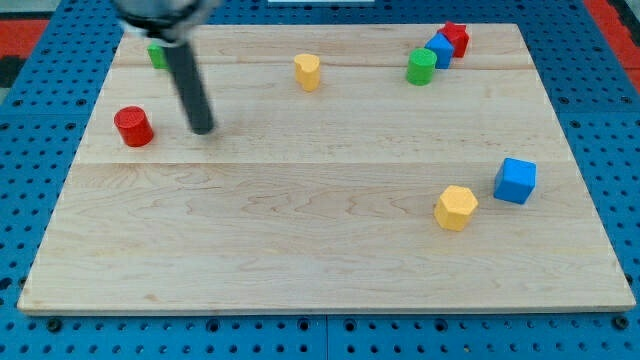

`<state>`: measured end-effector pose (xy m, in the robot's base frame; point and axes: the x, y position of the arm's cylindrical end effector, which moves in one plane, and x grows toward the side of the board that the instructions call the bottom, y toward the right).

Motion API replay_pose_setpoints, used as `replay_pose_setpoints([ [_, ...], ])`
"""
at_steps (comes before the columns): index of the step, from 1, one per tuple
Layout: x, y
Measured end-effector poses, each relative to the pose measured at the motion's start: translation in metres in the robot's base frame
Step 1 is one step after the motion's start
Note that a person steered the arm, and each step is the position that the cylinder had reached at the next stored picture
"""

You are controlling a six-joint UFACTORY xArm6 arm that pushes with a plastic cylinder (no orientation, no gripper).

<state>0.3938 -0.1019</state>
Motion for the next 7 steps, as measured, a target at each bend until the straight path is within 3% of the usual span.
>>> replay_pose_setpoints([
  [2,0.012,0.242],
  [3,0.042,0.351],
  [4,0.097,0.402],
  [6,0.081,0.32],
  [7,0.111,0.318],
])
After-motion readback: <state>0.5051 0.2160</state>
